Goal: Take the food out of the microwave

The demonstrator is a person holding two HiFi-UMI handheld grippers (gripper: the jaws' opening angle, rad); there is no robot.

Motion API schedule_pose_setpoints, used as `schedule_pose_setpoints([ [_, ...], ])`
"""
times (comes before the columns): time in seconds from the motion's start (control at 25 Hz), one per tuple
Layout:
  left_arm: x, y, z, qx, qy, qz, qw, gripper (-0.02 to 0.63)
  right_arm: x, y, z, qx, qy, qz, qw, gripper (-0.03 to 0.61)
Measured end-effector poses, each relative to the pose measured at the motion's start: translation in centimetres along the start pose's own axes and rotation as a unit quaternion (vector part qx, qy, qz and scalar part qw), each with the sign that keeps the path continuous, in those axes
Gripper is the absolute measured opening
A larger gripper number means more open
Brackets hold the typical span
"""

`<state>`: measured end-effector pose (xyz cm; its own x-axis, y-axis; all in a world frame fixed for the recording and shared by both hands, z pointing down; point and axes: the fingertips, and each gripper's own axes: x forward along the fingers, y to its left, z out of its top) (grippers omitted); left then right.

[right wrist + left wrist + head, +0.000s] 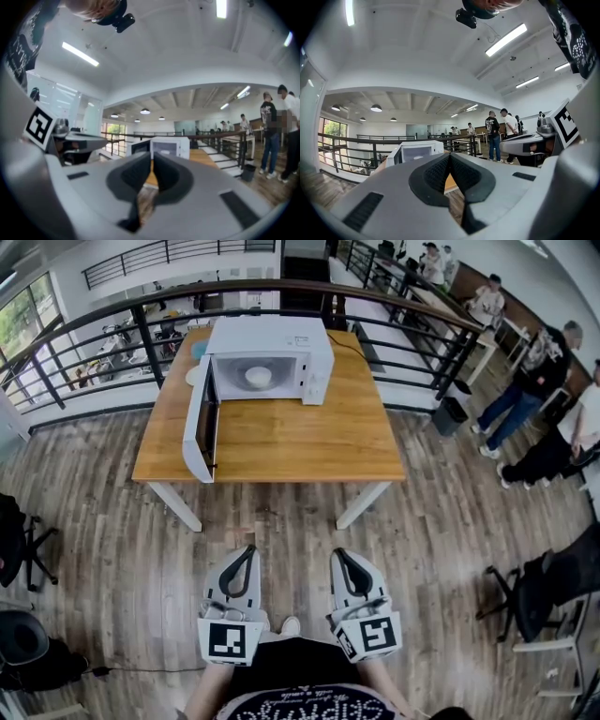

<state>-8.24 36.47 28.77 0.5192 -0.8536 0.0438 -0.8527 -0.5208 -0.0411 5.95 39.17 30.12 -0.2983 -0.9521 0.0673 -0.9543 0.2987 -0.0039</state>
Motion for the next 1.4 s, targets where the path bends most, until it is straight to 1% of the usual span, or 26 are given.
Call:
schedule_pose_setpoints([
  [0.12, 0.6, -0.8, -0.1, 0.001, -0.005, 0.003, 1.0000, 0.032, -0.4, -1.3, -0.4, 0.002, -0.002, 0.000, 1.000, 0.037],
  [0.2, 0.8, -1.2, -0.4, -0.006, -0.004, 0.007, 0.9999, 0.032, -0.8, -2.2, -0.7, 0.006, 0.000, -0.004, 1.000, 0.037],
  [0.28, 0.9, -1.7, -0.7, -0.014, -0.003, 0.011, 0.9998, 0.032, -1.3, -3.1, -1.4, 0.010, 0.007, -0.012, 1.000, 0.037],
  [0.4, 1.1, -2.5, -1.1, -0.012, 0.001, 0.007, 0.9999, 0.032, -1.8, -3.9, -2.6, 0.019, 0.022, -0.020, 0.999, 0.037],
  [0.6, 2.5, -2.2, -2.0, -0.016, 0.013, 0.005, 0.9998, 0.032, -0.7, -4.6, -3.3, 0.022, 0.028, -0.021, 0.999, 0.037],
  [0.76, 4.1, -0.3, -2.1, -0.030, 0.010, 0.011, 0.9994, 0.032, 1.5, -4.9, -3.3, 0.022, 0.030, -0.018, 0.999, 0.037],
  [0.92, 7.1, 2.5, -1.5, -0.032, -0.001, 0.012, 0.9994, 0.032, 4.9, -5.6, -3.1, 0.026, 0.032, -0.018, 0.999, 0.037],
  [1.04, 9.7, 4.9, -0.7, -0.029, -0.002, 0.016, 0.9994, 0.032, 8.2, -6.1, -2.0, 0.028, 0.028, -0.019, 0.999, 0.037],
  [1.2, 13.0, 7.8, 0.3, -0.022, -0.009, 0.007, 0.9997, 0.032, 12.9, -6.5, -0.5, 0.020, 0.021, -0.020, 0.999, 0.037],
  [1.4, 16.6, 11.8, 0.4, -0.018, -0.004, 0.004, 0.9998, 0.032, 18.6, -6.1, -0.1, 0.018, 0.022, -0.014, 1.000, 0.037],
])
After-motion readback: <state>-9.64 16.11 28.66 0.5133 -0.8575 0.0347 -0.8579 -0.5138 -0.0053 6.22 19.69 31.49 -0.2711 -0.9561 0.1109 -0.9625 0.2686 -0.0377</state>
